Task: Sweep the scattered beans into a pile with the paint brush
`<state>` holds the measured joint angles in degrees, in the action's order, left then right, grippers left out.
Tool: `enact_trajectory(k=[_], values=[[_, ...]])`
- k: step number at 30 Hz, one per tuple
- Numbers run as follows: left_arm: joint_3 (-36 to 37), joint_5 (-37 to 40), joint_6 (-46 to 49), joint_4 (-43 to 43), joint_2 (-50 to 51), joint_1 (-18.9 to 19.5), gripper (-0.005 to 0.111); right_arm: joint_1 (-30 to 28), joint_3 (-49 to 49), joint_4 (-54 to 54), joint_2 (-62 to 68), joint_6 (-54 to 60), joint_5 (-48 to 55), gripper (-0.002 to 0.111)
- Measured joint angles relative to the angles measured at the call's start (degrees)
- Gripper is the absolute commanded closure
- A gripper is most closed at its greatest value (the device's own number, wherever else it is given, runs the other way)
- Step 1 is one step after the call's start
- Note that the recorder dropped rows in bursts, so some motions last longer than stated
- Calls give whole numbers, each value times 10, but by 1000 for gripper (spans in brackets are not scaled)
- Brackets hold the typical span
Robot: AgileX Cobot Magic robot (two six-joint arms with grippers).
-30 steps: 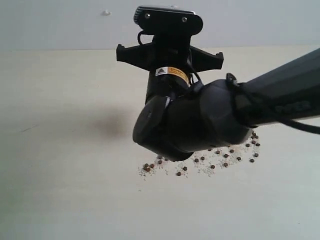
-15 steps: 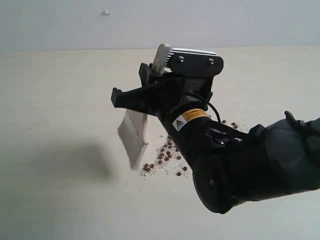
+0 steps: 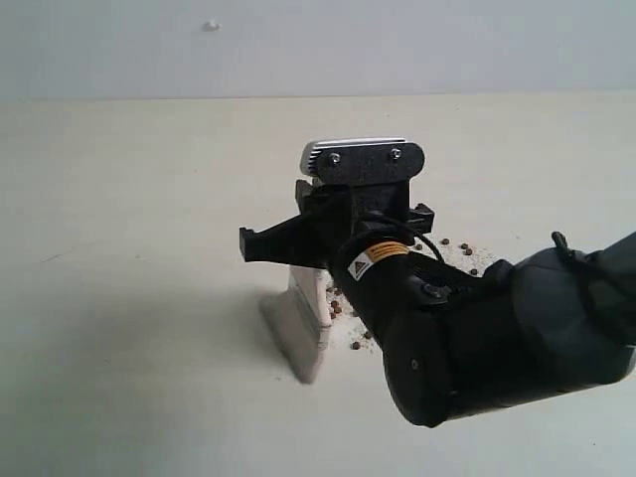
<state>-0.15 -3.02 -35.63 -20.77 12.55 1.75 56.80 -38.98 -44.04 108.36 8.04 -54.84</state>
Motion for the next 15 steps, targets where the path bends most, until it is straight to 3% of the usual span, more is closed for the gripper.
enact_trajectory(k=[8, 15], values=[[0, 0, 0, 0, 0, 0, 107, 2, 0, -113, 0, 139, -46, 108], [0, 0, 0, 0, 0, 0, 107, 2, 0, -133, 0, 161, -61, 108]])
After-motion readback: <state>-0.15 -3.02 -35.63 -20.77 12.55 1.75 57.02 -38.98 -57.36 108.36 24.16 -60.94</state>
